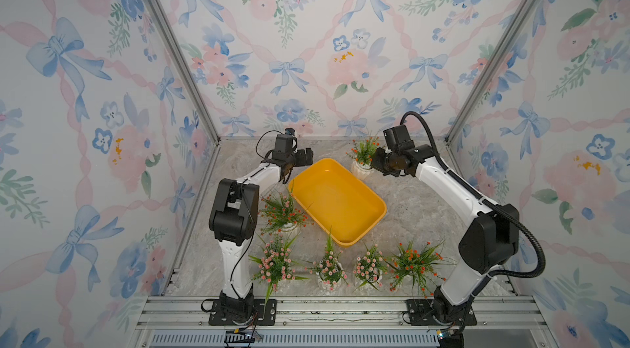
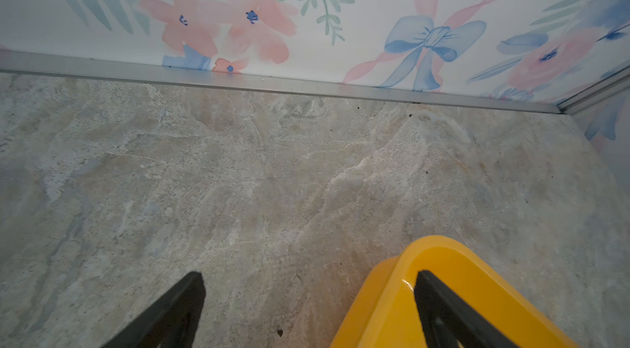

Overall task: Put the potted gypsophila into the storage box
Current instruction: Place the baby's breath potted plant at the storage box.

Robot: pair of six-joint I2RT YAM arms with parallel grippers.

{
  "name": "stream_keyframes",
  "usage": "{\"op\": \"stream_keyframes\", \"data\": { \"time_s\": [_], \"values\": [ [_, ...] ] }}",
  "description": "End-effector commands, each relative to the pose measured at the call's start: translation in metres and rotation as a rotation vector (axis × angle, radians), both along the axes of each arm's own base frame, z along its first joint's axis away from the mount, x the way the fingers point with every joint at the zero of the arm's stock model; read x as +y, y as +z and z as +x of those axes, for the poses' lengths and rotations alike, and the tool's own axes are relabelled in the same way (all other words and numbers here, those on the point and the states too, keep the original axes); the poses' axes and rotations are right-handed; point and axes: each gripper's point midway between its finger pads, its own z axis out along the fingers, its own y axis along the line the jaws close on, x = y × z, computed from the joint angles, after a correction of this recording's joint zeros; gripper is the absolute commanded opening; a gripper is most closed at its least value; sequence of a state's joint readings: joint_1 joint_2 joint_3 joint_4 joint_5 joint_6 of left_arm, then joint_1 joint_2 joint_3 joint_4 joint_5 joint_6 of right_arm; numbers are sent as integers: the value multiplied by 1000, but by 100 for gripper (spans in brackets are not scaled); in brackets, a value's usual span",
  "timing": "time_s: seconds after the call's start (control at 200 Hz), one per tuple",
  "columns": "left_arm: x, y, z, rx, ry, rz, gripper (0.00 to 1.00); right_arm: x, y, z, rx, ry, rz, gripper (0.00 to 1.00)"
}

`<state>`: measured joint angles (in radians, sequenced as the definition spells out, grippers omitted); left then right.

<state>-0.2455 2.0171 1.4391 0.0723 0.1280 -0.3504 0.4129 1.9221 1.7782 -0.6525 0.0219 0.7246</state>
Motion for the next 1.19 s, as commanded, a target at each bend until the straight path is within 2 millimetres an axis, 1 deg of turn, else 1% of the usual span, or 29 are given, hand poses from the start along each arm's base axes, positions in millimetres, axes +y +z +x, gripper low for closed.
{"op": "stream_keyframes", "data": {
  "time_s": [0.0, 0.065, 0.11, 0.255, 0.47, 0.605, 0.71, 0.885, 1.04, 1.19],
  "values": [
    [-11, 2, -2, 28, -51, -74, 98, 55, -12, 14, -24, 112, 66, 0],
    [-11, 0, -5, 34, -56, -77, 98, 75, -18, 19, -38, 149, 96, 0],
    [-12, -2, -7, 42, -67, -84, 98, 85, -23, 22, -35, 160, 121, 0],
    [-18, -12, -13, 82, -105, -133, 98, 102, -41, 31, -33, 157, 168, 0],
    [-23, -12, -15, 95, -128, -160, 98, 130, -68, 39, -72, 204, 185, 0],
    [-20, -20, -22, 120, -121, -167, 98, 136, -78, 43, -85, 190, 159, 0],
    [-19, -22, -27, 130, -121, -168, 98, 131, -91, 42, -38, 150, 102, 0],
    [-18, -19, -27, 120, -121, -162, 98, 125, -97, 36, -3, 133, 75, 0],
    [-19, -17, -26, 117, -127, -165, 98, 123, -95, 35, -5, 134, 40, 0],
    [-21, -18, -26, 124, -128, -175, 98, 123, -103, 35, 16, 132, 29, 0]
  ]
}}
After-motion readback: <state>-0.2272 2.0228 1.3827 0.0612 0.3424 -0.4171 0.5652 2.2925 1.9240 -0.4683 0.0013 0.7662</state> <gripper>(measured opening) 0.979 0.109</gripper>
